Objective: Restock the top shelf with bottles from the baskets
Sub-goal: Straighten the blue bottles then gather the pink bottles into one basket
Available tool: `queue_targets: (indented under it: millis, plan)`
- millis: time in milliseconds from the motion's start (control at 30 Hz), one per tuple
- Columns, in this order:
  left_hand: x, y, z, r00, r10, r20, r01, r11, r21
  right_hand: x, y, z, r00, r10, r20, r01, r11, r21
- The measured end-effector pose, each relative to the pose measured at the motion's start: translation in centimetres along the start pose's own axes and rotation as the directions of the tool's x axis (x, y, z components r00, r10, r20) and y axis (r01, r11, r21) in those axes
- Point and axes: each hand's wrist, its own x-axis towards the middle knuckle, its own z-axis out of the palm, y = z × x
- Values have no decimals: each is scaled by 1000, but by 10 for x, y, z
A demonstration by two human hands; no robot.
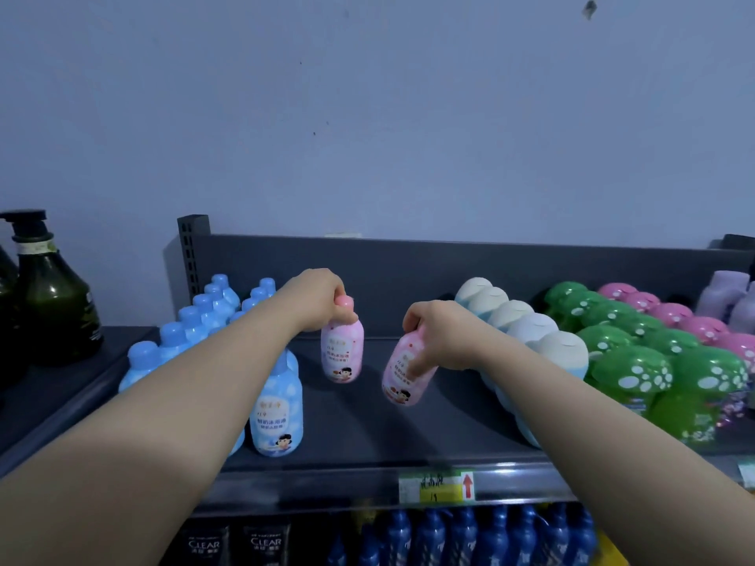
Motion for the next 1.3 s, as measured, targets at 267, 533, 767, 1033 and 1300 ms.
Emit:
queue_targets:
  millis: [267, 533, 767, 1033, 1300]
  plan:
    - [57, -11, 0, 998, -19, 62, 16, 999, 45, 52, 6, 17, 999, -48, 15, 48, 999, 14]
    - [115, -28, 3, 990, -4, 139, -4, 998, 58, 92, 8, 32, 1000, -9, -4, 9, 997, 77]
    - [148, -44, 25, 975, -2, 222, -25, 993, 117, 109, 14, 40, 999, 47, -4, -47, 994, 96]
    - [163, -54, 31, 984, 18, 179, -38, 993, 108, 121, 7, 47, 999, 27, -26, -25, 995, 93]
    - [165, -60, 35, 991, 32, 130, -37, 999, 40, 136, -7, 56, 999, -15, -30, 18, 997, 81]
